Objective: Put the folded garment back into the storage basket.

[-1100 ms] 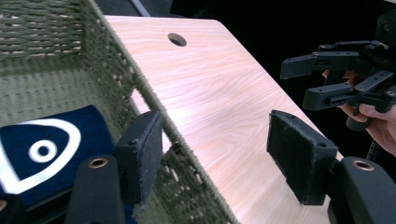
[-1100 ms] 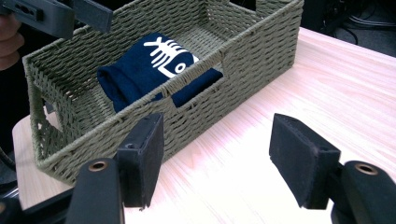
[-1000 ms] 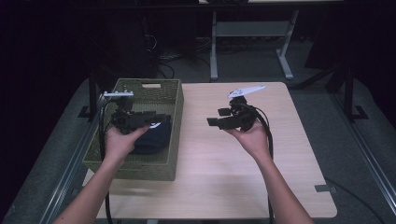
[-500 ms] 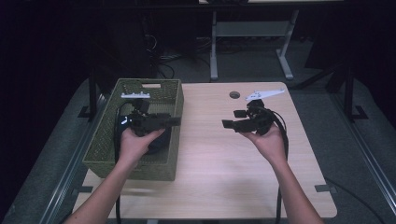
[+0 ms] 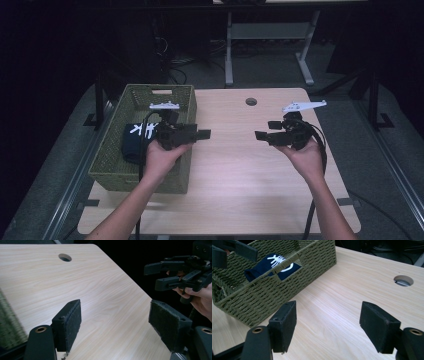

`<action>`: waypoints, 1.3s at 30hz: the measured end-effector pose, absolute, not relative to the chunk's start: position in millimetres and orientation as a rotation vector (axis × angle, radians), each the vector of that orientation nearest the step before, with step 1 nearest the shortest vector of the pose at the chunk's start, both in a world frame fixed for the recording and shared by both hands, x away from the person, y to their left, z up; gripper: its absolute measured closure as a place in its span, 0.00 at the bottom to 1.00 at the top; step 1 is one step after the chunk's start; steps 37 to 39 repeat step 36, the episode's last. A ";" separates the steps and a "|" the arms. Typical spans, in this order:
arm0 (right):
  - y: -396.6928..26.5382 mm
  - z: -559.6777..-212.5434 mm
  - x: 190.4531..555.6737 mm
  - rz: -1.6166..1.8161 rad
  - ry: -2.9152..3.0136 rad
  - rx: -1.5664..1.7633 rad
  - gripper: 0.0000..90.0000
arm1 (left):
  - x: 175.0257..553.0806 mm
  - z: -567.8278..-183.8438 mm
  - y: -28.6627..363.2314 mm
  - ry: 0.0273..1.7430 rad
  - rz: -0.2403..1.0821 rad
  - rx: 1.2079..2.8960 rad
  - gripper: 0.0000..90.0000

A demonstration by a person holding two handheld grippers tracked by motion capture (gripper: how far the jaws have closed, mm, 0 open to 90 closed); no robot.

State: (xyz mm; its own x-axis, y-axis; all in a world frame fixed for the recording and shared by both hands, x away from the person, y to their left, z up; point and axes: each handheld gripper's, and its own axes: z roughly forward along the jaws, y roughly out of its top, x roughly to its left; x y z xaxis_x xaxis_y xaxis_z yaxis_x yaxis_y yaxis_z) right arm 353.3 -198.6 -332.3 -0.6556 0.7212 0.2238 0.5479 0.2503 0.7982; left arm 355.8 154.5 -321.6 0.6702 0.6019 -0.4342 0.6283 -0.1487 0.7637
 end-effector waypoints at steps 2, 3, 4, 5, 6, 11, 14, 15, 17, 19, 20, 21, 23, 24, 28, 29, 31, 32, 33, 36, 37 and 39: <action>-202.0 -332.0 351.6 1.359 2.323 1.205 0.32 | 353.9 -321.7 148.7 0.967 -0.037 1.826 0.29; -204.1 -332.0 350.8 1.357 2.322 1.210 0.32 | 352.9 -321.9 145.7 0.962 -0.038 1.829 0.29; -206.4 -332.5 350.4 1.355 2.319 1.206 0.32 | 351.7 -321.8 143.1 0.959 -0.035 1.834 0.29; -208.7 -332.8 349.8 1.350 2.316 1.210 0.32 | 350.7 -322.1 140.9 0.957 -0.036 1.832 0.29; -210.6 -333.1 349.0 1.349 2.313 1.217 0.32 | 350.3 -322.5 139.5 0.952 -0.039 1.833 0.29; -221.4 -336.3 345.2 1.328 2.303 1.221 0.32 | 345.7 -327.1 129.0 0.944 -0.044 1.841 0.29; -229.2 -338.4 341.6 1.320 2.293 1.245 0.32 | 342.8 -329.8 124.0 0.939 -0.045 1.843 0.29; -232.2 -339.5 340.8 1.319 2.289 1.245 0.31 | 341.5 -330.8 121.8 0.939 -0.047 1.841 0.29; -238.2 -341.3 338.2 1.315 2.279 1.256 0.32 | 339.0 -331.8 118.4 0.932 -0.045 1.844 0.29; -244.3 -343.4 335.4 1.312 2.267 1.274 0.31 | 335.7 -333.1 114.5 0.924 -0.043 1.846 0.29; -247.4 -345.0 334.6 1.310 2.260 1.274 0.31 | 334.2 -334.3 112.3 0.922 -0.048 1.843 0.29; -250.3 -346.5 333.5 1.303 2.259 1.285 0.31 | 332.5 -335.4 109.9 0.922 -0.049 1.846 0.29; -255.1 -349.7 331.7 1.293 2.257 1.300 0.31 | 328.6 -338.0 105.1 0.913 -0.048 1.855 0.29; -259.1 -352.3 329.5 1.288 2.251 1.308 0.31 | 327.4 -338.9 103.7 0.910 -0.054 1.854 0.29; -269.4 -359.0 324.1 1.275 2.243 1.333 0.31 | 321.0 -342.1 95.3 0.893 -0.062 1.860 0.29; -271.4 -360.3 322.9 1.273 2.240 1.338 0.31 | 318.8 -343.5 92.3 0.883 -0.072 1.862 0.29; -276.5 -364.3 319.9 1.269 2.232 1.351 0.31 | 314.9 -346.3 86.7 0.870 -0.080 1.872 0.29; -278.1 -366.1 318.1 1.270 2.225 1.357 0.31 | 312.9 -347.9 83.8 0.862 -0.081 1.880 0.29; -279.7 -367.5 316.1 1.266 2.224 1.361 0.31 | 310.6 -350.0 80.6 0.854 -0.077 1.893 0.29; -283.7 -372.3 310.3 1.259 2.217 1.368 0.31 | 306.2 -355.9 75.2 0.841 -0.094 1.902 0.28; -283.7 -372.3 310.3 1.259 2.217 1.368 0.31 | 306.2 -355.9 75.2 0.841 -0.094 1.902 0.28; -283.7 -372.3 310.3 1.259 2.217 1.368 0.31 | 306.2 -355.9 75.2 0.841 -0.094 1.902 0.28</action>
